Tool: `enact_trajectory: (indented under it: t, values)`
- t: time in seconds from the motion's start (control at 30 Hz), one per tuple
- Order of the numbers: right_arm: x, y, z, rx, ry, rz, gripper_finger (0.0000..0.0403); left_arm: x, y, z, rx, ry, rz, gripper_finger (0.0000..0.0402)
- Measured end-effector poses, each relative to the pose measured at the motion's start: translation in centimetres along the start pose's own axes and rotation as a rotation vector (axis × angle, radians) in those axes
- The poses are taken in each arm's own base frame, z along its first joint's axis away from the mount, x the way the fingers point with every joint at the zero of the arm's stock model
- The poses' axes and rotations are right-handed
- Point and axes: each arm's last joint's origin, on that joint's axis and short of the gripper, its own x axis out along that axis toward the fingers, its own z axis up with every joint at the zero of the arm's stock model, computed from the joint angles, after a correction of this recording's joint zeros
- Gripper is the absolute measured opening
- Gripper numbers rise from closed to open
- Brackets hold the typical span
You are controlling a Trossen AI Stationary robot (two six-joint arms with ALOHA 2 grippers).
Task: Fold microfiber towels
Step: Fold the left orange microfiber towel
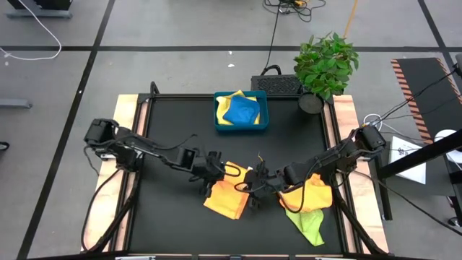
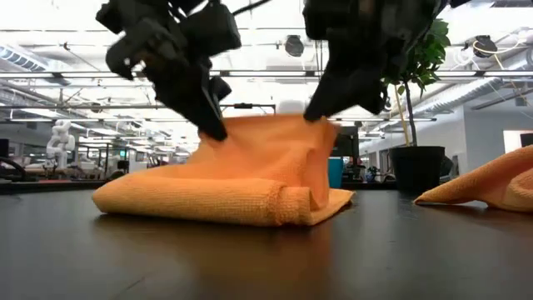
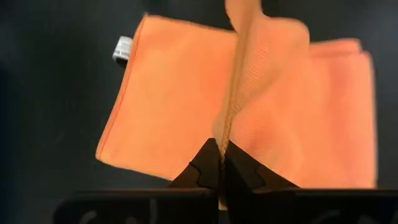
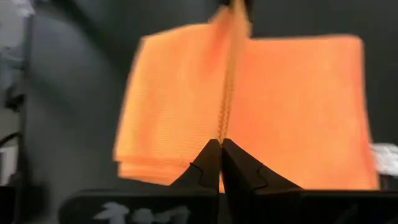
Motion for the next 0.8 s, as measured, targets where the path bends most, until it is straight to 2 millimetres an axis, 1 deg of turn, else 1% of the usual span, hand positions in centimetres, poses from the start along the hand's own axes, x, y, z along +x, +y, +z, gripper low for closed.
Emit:
enact_trajectory:
  t: [0.1,0.23,0.43,0.53,0.63,0.73,0.8]
  values:
    - [0.3,-1.6,-0.3,0.055,0.07,-0.09,0.0,1.0,0.8,-0.1,0.002,0.001,0.017,0.0013]
    - [1.1,-3.4,-0.7,0.086,0.087,-0.131,0.0,1.3,1.9,0.1,0.001,-0.033,0.043,0.0005]
    - [1.6,-5.0,-0.9,0.11,0.091,-0.162,0.0,1.6,3.8,-0.3,-0.026,-0.023,0.074,0.0015]
    - [1.6,-5.2,-1.1,0.107,0.092,-0.167,0.0,1.8,4.2,-0.4,-0.021,-0.024,0.082,0.0015]
    - [1.6,-4.8,-1.1,0.081,0.075,-0.145,0.0,1.9,4.1,-0.5,0.012,-0.007,0.078,0.0006]
    - [1.1,-4.1,-0.8,0.049,0.041,-0.095,0.0,1.5,3.8,-0.3,0.025,0.004,0.069,0.0006]
    - [0.6,-3.8,-0.6,0.041,0.028,-0.071,0.0,1.1,3.4,0.2,0.036,0.003,0.062,0.0008]
